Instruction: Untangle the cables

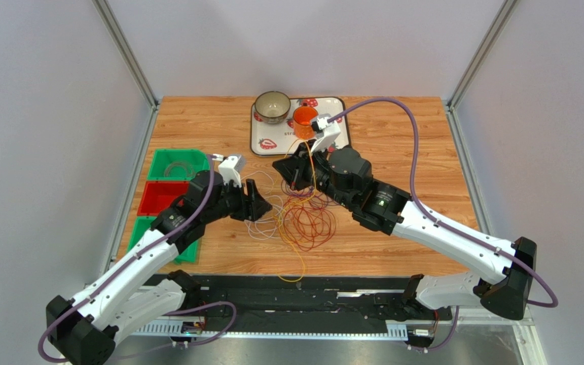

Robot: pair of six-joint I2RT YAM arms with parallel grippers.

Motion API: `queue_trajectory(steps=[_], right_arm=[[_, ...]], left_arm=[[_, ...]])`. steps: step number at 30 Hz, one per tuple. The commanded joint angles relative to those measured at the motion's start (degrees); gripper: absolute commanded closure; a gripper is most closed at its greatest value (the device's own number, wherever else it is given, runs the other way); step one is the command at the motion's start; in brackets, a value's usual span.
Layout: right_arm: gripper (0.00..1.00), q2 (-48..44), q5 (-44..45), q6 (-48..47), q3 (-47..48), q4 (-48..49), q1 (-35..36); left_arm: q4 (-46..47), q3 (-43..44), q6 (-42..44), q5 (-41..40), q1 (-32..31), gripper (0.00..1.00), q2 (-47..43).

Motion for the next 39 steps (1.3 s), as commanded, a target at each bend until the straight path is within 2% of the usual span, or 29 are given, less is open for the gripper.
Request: queue_trajectory(steps=[1, 9, 14, 21, 29, 34, 37, 39], right_arm=[[1.00, -2.0, -1.6, 1.1, 1.8, 0.5, -1.3], [1.00, -1.9, -2.9, 1.5, 2.6, -0.1, -2.5], [1.00, -1.8, -3.3, 1.8, 2.8, -0.7, -3.3], [1.00, -1.5, -4.1, 2.9, 2.5, -0.9, -4.4], [1.00, -1.7, -4.5, 3.2, 2.1, -1.1, -5.3], [1.00, -1.9, -5.0, 3.6, 1.9, -1.0, -5.6], [1.00, -2.0, -5.3, 3.7, 1.8, -1.0, -5.7], [1.00, -1.9, -5.3, 3.8, 1.7, -1.0, -5.7]], left_arm=[[-2.4, 4.9, 3.4, -1.1, -0.4, 0.36, -4.5], [1.8, 4.7, 8.8, 2.4, -2.2, 0.35, -3.4], [6.1, 2.1, 9.2, 0.8, -5.2, 0.32, -4.2], [6.7, 1.5, 11.2, -6.4, -12.4, 0.30, -0.6], [7.1, 3.4, 12.4, -16.9, -16.1, 0.28, 6.5], [8.9, 3.7, 12.9, -19.4, -16.4, 0.28, 9.1], [10.1, 3.9, 13.6, -19.6, -16.5, 0.32, 9.9], [10.8, 4.0, 13.8, -18.8, -16.5, 0.39, 10.9]])
